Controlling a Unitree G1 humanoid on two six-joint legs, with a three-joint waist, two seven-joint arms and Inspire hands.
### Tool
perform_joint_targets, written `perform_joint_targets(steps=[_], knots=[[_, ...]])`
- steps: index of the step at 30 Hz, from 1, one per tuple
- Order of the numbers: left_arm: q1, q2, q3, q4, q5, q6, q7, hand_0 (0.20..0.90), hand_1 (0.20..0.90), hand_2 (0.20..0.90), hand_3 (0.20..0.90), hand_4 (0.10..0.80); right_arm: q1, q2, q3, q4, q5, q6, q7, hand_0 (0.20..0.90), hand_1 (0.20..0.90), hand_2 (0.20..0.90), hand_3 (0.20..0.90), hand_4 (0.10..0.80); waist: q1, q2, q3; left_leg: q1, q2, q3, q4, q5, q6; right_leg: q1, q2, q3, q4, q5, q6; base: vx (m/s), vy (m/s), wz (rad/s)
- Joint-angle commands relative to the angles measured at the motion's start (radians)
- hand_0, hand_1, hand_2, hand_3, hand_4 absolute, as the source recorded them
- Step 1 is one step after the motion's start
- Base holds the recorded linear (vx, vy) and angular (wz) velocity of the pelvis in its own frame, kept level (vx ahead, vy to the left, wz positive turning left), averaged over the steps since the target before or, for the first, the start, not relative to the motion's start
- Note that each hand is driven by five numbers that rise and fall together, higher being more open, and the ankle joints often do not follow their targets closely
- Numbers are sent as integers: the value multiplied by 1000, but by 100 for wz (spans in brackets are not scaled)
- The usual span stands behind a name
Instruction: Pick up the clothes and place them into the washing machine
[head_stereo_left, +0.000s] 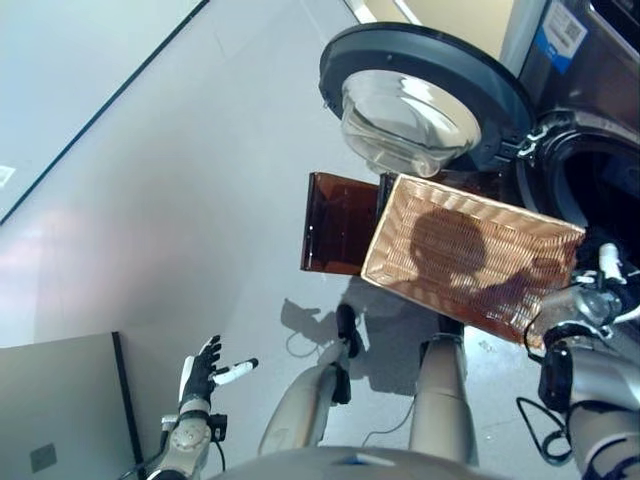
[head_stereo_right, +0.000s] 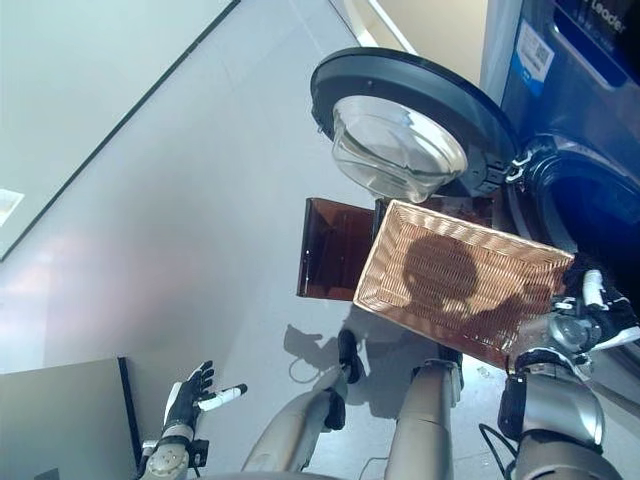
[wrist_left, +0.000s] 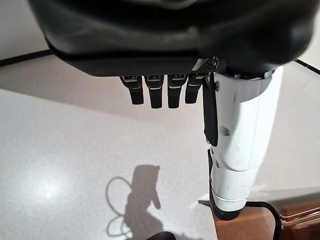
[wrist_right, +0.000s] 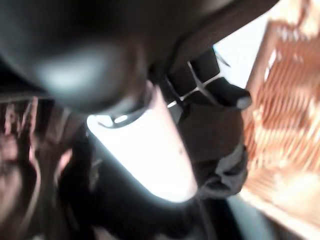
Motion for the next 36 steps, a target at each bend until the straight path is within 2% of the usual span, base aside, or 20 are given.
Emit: perform_joint_targets(steps=[1, 8, 17, 22, 29, 30, 31, 32, 36], knots=[[22, 56, 12, 23, -13, 12, 31, 900, 900, 900, 900, 800, -46, -138, 8, -7, 104, -115, 23, 200, 200, 200, 200, 300, 18, 4, -40, -28, -40, -7, -24, 0, -8, 83, 4, -12, -229, 97, -47, 19, -13, 3], [26, 52, -6, 24, -39, 10, 14, 900, 900, 900, 900, 800, -111, -249, 15, -60, 98, -127, 20, 200, 200, 200, 200, 300, 21, 15, -45, -21, -37, -7, -31, 6, -13, 79, 4, -11, -207, 82, -49, 5, -8, 1], [24, 60, -17, 33, -65, 1, 31, 900, 900, 900, 900, 800, -230, -371, 30, -141, 84, -193, -65, 200, 200, 200, 200, 300, 9, 17, -37, -16, -32, -14, -51, 19, -20, 64, 14, -14, -187, 70, -54, 5, -15, 3], [32, 47, -27, 42, -86, -8, 48, 900, 900, 900, 900, 800, -244, -376, -4, -255, 95, -290, -110, 200, 200, 200, 200, 300, -6, 16, -39, -16, -31, -11, -49, 17, -19, 58, 19, -14, -178, 68, -55, 15, 5, -2], [17, 50, -13, 57, -86, -14, 64, 900, 900, 900, 900, 800, -177, -324, -25, -266, 43, -282, -138, 200, 200, 200, 200, 300, -12, 2, -55, -21, -33, -1, -43, 9, -16, 50, 19, -8, -177, 70, -54, 9, 12, -4], [16, 49, -12, 53, -86, -16, 65, 900, 900, 900, 900, 800, -172, -319, -20, -261, 36, -277, -137, 233, 233, 233, 233, 324, -10, 1, -56, -20, -34, -1, -42, 8, -15, 50, 17, -9, -178, 70, -53, 0, 0, 0], [18, 49, -12, 52, -86, -16, 65, 900, 900, 900, 900, 800, -172, -318, -19, -262, 34, -277, -139, 422, 422, 422, 422, 459, -10, 1, -56, -20, -34, -1, -42, 7, -15, 50, 17, -9, -178, 70, -53, 0, 0, 0], [16, 50, -8, 51, -82, -18, 63, 900, 900, 900, 900, 800, -166, -314, -21, -252, 31, -268, -132, 900, 900, 900, 900, 800, -9, 2, -57, -20, -35, 0, -40, 6, -14, 51, 16, -8, -178, 71, -52, 0, 0, 0], [15, 55, 14, 42, -91, -26, 61, 900, 900, 900, 900, 800, -138, -271, -1, -241, 52, -243, -72, 900, 900, 900, 900, 800, -6, -7, -49, -20, -37, 2, -29, 1, -12, 53, 14, -7, -176, 74, -53, 0, 0, 0]])
